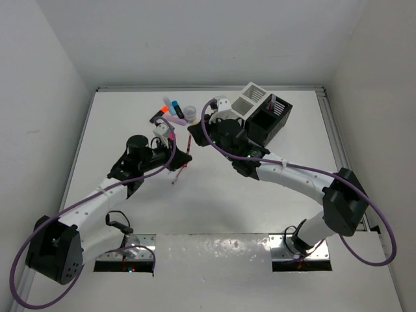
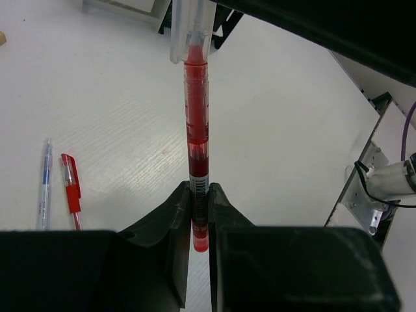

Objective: Sort the stationery into containers
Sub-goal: Close the pen cap on the pen.

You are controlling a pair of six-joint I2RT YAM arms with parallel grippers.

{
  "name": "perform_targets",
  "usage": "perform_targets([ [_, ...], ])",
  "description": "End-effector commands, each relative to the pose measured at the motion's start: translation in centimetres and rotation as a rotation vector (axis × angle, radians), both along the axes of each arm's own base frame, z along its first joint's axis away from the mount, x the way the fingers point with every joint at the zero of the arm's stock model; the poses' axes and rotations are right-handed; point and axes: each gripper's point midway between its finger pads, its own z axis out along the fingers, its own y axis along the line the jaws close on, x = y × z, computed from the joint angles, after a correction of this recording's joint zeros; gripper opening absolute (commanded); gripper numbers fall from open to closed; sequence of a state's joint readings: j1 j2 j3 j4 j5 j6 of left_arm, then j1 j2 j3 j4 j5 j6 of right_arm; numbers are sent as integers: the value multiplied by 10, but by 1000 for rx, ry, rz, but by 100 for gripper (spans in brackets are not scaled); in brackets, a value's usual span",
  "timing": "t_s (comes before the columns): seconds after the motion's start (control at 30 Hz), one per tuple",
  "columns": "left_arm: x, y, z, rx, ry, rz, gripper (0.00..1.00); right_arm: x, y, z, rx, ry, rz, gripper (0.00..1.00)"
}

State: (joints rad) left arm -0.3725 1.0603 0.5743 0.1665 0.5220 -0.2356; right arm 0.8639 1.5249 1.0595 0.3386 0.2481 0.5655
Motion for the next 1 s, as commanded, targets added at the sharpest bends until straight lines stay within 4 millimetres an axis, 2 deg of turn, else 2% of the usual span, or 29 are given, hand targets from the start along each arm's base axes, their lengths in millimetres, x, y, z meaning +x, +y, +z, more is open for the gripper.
perform_targets([
  [0.0,26,2,64,-67,-259,46,0,-33,19,-52,-66,127,171,0],
  [0.1,29,3,76,-63,-340,41,0,-43,17,-68,-64,157,201,0],
  [0.27,25,3,87,-33,-439,2,0,-48,-1,-91,-118,161,166,0],
  [0.33,25,3,92,-16,-495,-12,0,-52,-1,-94,-136,152,183,0],
  [0.43,26,4,105,-10,-563,-12,0,-61,-1,-108,-183,160,206,0],
  [0.5,28,5,113,-22,-595,4,0,-72,-1,-120,-155,202,237,0],
  [0.6,26,4,124,-51,-631,-1,0,-78,6,-110,-46,188,261,0],
  [0.7,24,2,129,-77,-634,-6,0,-78,4,-110,-25,200,255,0],
  [0.77,23,1,131,-91,-633,-7,0,-79,4,-103,9,179,254,0],
  [0.9,20,1,135,-117,-630,-10,0,-81,1,-102,24,170,252,0],
  [0.97,18,0,138,-123,-645,-15,0,-80,-1,-111,-28,178,239,0],
])
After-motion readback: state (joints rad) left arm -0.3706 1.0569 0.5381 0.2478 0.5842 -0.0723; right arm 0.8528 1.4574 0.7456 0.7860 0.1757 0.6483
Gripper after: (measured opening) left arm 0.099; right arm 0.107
